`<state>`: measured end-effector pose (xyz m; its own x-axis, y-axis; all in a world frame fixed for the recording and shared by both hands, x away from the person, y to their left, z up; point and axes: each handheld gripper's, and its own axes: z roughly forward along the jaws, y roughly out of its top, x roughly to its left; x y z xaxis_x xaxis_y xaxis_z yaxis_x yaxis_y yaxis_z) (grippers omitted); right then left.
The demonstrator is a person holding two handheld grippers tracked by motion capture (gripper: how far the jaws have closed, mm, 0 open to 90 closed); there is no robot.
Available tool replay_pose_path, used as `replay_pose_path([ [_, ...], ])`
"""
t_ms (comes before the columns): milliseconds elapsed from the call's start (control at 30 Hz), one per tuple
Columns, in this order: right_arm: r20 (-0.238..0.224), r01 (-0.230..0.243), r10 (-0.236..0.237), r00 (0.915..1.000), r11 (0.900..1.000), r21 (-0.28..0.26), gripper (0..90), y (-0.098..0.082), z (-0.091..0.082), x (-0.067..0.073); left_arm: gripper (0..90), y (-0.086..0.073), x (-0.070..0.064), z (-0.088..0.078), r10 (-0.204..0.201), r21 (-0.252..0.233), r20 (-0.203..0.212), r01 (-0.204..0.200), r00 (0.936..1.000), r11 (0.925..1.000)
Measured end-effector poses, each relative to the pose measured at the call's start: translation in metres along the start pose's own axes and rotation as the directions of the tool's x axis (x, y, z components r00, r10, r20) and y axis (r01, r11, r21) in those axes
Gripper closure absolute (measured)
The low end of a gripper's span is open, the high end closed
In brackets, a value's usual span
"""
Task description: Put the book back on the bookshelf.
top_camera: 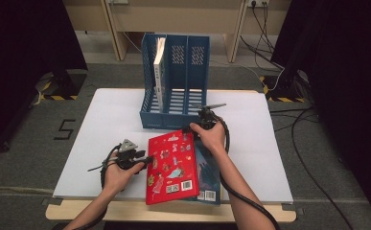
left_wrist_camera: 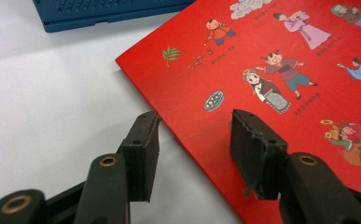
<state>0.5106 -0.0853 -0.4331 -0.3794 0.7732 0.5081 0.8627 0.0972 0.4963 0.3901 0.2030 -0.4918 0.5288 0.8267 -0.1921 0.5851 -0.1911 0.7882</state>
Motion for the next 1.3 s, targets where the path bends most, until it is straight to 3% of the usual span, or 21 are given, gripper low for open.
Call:
replay_pose_path([
  [67,0.02,-0.034,0.034,0.9992,0.999,0.037,56.3,-0.001,-0.002,0.0,52.4,-0.001,-0.001,0.0,0.001,0.001,-0.001,-0.001,1.0,1.0],
  [200,0.002,-0.08,0.08,0.9968,0.995,0.066,55.6,-0.001,-0.004,-0.005,54.1,-0.001,-0.003,0.0,0.008,0.0,-0.003,-0.008,1.0,1.0],
  [467,0.007,-0.079,0.078,0.9969,0.993,0.09,54.5,-0.004,-0.008,-0.006,54.5,-0.001,-0.004,0.0,0.01,0.001,-0.007,-0.01,0.9999,0.9999],
  [600,0.023,-0.084,0.082,0.9964,0.993,0.084,61.1,-0.004,-0.01,-0.005,54.8,-0.001,-0.004,-0.001,0.012,0.001,-0.01,-0.012,0.9999,0.9999],
  [800,-0.007,-0.103,0.104,0.9945,0.992,0.068,66.0,-0.003,-0.014,-0.005,55.0,-0.001,-0.004,-0.001,0.011,0.003,-0.007,-0.011,0.9999,0.9999],
  [1100,-0.087,-0.101,0.105,0.9907,0.994,0.046,74.7,0.01,-0.028,0.012,56.4,0.0,-0.003,-0.005,0.002,-0.003,-0.011,-0.002,0.9999,1.0],
  [1300,-0.107,-0.094,0.097,0.9894,0.995,0.033,77.0,0.016,-0.034,0.029,55.3,0.004,0.003,-0.012,-0.024,-0.051,-0.024,0.023,0.9994,0.9984],
])
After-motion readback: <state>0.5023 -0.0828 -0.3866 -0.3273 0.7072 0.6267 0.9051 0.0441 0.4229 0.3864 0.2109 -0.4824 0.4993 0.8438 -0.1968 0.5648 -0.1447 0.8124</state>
